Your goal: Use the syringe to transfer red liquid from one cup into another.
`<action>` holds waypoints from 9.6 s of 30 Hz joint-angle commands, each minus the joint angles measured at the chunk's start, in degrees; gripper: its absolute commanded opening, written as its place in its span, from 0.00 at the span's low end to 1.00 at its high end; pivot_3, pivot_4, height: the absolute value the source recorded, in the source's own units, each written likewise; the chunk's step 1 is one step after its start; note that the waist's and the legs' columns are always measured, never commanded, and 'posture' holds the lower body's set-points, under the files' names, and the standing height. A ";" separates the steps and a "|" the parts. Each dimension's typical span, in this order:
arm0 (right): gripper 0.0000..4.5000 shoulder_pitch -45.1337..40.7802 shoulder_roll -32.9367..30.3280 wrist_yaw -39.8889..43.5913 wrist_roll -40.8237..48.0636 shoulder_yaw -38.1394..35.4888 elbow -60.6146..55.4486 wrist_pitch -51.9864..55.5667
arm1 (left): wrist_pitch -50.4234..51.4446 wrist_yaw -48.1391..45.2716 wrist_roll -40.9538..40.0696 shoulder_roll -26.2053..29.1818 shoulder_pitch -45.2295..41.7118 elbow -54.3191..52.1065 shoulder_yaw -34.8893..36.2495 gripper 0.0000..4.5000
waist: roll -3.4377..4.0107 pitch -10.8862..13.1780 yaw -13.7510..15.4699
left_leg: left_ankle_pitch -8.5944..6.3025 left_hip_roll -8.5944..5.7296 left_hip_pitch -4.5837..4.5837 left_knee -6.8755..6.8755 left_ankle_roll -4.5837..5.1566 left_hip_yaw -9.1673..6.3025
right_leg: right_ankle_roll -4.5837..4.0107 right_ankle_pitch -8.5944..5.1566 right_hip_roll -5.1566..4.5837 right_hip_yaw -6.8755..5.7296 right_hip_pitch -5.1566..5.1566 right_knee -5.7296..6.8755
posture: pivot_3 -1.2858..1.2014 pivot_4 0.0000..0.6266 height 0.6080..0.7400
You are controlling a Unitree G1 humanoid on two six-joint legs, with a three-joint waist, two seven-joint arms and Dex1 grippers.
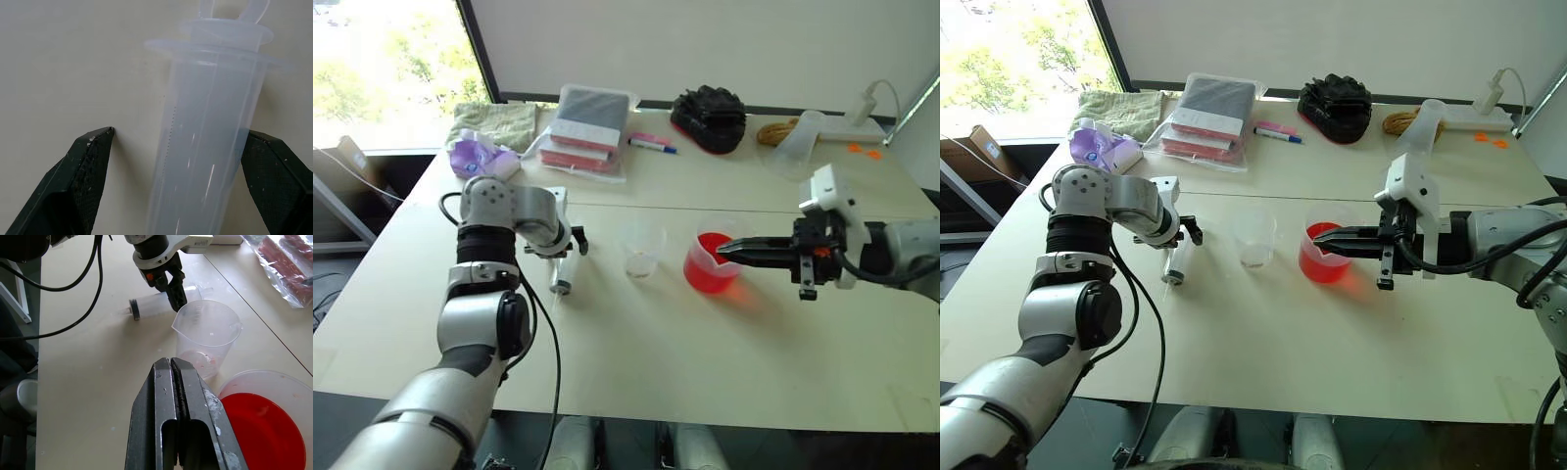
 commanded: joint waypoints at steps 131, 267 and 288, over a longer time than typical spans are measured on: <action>0.00 -4.52 -6.02 -21.64 19.16 -21.74 0.80 3.94 | -99.26 -98.41 41.28 -26.58 17.74 -7.82 -29.79 0.35 | 0.20 -0.04 -0.14 | 0.07 0.06 -0.96 0.08 1.42 0.01 | 0.08 0.63 0.12 -0.10 -0.42 -0.88 | 0.52 0.24 1.00; 0.07 -16.67 15.70 -44.87 19.00 -10.65 7.21 0.88 | -97.40 -95.79 41.52 -26.84 22.55 -12.44 -34.47 0.35 | 0.25 -0.07 -0.28 | 0.05 0.07 -0.97 0.13 1.46 0.02 | 0.13 0.66 0.12 -0.10 -0.42 -0.85 | 0.52 0.24 1.00; 0.79 -11.16 9.61 -41.02 22.90 -12.48 6.12 4.81 | -99.47 -95.01 41.53 -26.77 19.52 -10.06 -32.04 0.35 | 0.24 -0.07 -0.26 | 0.05 0.07 -0.99 0.12 1.48 0.02 | 0.13 0.66 0.12 -0.10 -0.43 -0.87 | 0.52 0.24 1.00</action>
